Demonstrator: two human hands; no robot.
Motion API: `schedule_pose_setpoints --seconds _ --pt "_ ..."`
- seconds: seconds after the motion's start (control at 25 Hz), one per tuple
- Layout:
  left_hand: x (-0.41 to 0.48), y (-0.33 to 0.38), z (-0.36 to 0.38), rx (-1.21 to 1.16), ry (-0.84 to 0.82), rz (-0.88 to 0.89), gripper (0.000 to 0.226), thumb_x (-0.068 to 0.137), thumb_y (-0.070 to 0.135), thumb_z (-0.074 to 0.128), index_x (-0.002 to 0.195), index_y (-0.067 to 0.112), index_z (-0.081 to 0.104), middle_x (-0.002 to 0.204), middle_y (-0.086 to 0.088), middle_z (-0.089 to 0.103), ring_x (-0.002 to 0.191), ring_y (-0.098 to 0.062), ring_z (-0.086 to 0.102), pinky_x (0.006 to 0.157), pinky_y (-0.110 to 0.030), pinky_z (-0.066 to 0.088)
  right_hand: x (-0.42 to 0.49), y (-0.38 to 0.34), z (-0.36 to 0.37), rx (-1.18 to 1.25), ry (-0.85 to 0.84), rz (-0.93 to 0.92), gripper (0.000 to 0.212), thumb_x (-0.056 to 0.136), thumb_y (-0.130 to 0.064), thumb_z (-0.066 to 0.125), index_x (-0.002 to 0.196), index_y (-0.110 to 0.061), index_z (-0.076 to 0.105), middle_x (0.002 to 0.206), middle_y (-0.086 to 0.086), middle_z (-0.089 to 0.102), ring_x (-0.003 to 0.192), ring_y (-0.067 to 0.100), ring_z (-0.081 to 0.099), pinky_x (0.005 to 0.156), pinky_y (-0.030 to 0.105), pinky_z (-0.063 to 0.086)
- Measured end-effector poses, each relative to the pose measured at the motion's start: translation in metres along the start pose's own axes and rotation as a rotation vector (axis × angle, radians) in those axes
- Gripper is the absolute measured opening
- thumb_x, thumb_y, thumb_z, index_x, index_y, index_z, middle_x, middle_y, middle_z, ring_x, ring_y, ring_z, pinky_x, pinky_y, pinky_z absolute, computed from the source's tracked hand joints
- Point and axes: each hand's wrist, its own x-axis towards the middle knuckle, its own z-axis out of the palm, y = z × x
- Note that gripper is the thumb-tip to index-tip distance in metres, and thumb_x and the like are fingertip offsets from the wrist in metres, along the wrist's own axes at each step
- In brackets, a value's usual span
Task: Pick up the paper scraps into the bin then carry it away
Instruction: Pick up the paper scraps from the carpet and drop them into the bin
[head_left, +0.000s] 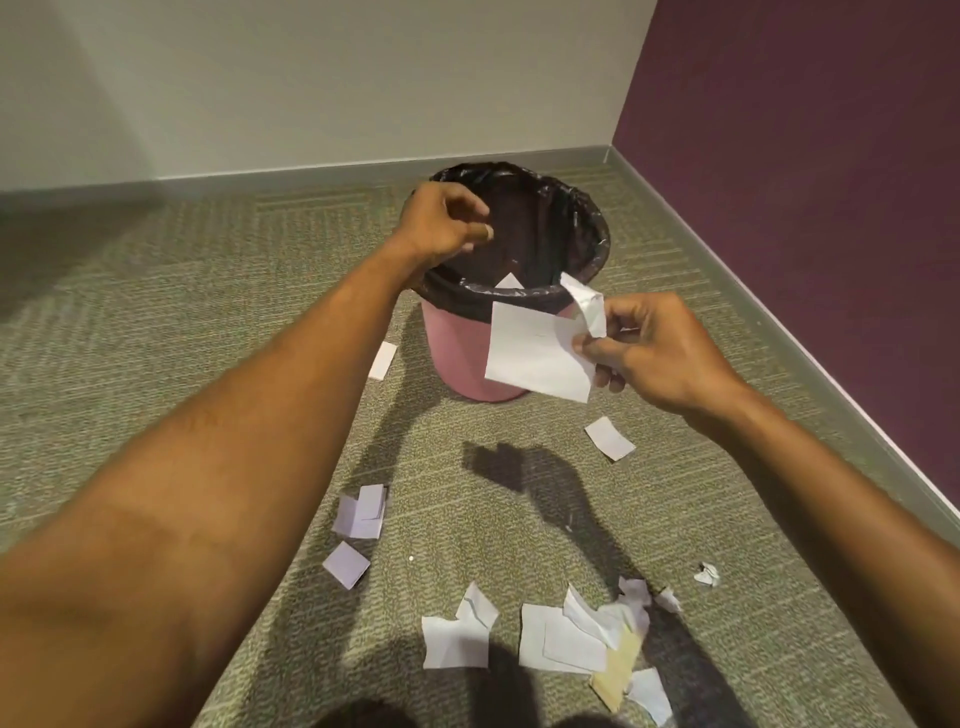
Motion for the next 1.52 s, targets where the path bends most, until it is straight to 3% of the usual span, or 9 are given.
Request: schedule_pose_setpoints --seconds 0.12,0.28,0.48,0.76,1.0,1.12,1.28,1.4,1.52 --pt "-0.037 -0.017 -0.019 -0.282 0.280 -0.048 0.008 0.086 0.008 0.067 0.093 0.007 0.070 0.089 -0.005 0.069 0.079 -0.014 0.066 0.065 -0.022 0.056 0.011 -0.006 -0.006 0.035 0.088 -0.017 0.013 0.088 -0.006 0.068 0.100 -0.007 0.072 0.080 0.013 0.069 0.053 0.014 0.061 0.052 0.032 0.052" --pt "-0.114 -0.100 -0.019 -0.211 0.487 -0.294 0.015 0.087 0.006 0.061 0.074 0.014 0.064 0.073 -0.001 0.063 0.066 -0.013 0.058 0.061 -0.030 0.053 0.043 -0.013 -0.011 0.060 0.239 -0.022 0.012 0.089 -0.009 0.068 0.100 -0.005 0.071 0.075 0.010 0.069 0.055 0.019 0.063 0.054 0.034 0.054" --pt "-0.198 -0.195 0.009 0.072 0.308 -0.555 0.016 0.086 0.004 0.060 0.074 0.014 0.061 0.075 -0.004 0.066 0.076 -0.024 0.064 0.074 -0.035 0.053 0.091 -0.011 0.002 -0.026 0.282 0.049 0.018 0.089 -0.008 0.067 0.106 -0.003 0.067 0.080 0.013 0.071 0.061 0.022 0.068 0.061 0.036 0.060" --pt "-0.210 -0.206 0.018 0.168 0.143 -0.506 0.009 0.082 0.001 0.063 0.080 0.009 0.062 0.073 -0.005 0.061 0.071 -0.023 0.058 0.067 -0.026 0.042 0.112 -0.001 0.013 -0.043 0.189 0.104 0.026 0.080 0.010 0.068 0.104 0.000 0.064 0.081 0.021 0.071 0.074 0.035 0.072 0.071 0.046 0.061" --pt "-0.207 -0.208 0.023 0.182 0.118 -0.467 0.005 0.082 0.001 0.065 0.083 0.006 0.065 0.071 -0.003 0.061 0.072 -0.020 0.058 0.068 -0.025 0.043 0.091 0.001 0.012 -0.016 0.356 -0.001 0.014 0.089 0.001 0.059 0.087 -0.009 0.068 0.075 0.008 0.067 0.060 0.018 0.064 0.052 0.027 0.051" --pt "-0.210 -0.219 0.027 0.222 0.099 -0.486 0.007 0.083 0.000 0.062 0.083 0.005 0.066 0.077 -0.005 0.065 0.080 -0.026 0.063 0.072 -0.029 0.049 0.065 0.038 0.020 -0.008 0.459 0.040 0.024 0.090 -0.002 0.056 0.073 -0.016 0.064 0.070 0.002 0.065 0.062 0.016 0.062 0.057 0.029 0.053" --pt "-0.199 -0.217 0.025 0.283 0.070 -0.474 0.009 0.082 0.000 0.060 0.079 0.008 0.064 0.078 -0.007 0.067 0.078 -0.026 0.063 0.068 -0.031 0.049 0.042 0.137 0.053 -0.250 0.187 0.299 0.004 0.086 -0.007 0.064 0.088 -0.006 0.068 0.087 0.010 0.070 0.086 0.029 0.068 0.081 0.039 0.056" --pt "-0.182 -0.215 0.019 0.375 0.041 -0.408 0.012 0.081 0.000 0.058 0.077 0.011 0.061 0.076 -0.007 0.066 0.074 -0.025 0.061 0.066 -0.028 0.044 0.032 0.196 0.070 -0.528 -0.038 0.389 0.038 0.088 -0.019 0.065 0.122 -0.004 0.059 0.120 0.019 0.061 0.110 0.037 0.060 0.087 0.036 0.049" --pt "-0.162 -0.213 0.012 0.504 0.039 -0.361 0.010 0.081 0.003 0.061 0.090 0.008 0.062 0.087 -0.014 0.066 0.081 -0.030 0.062 0.067 -0.032 0.046 0.032 0.224 0.076 -0.726 -0.154 0.397 0.048 0.092 -0.032 0.058 0.132 -0.008 0.047 0.128 0.022 0.051 0.116 0.043 0.054 0.094 0.045 0.047"
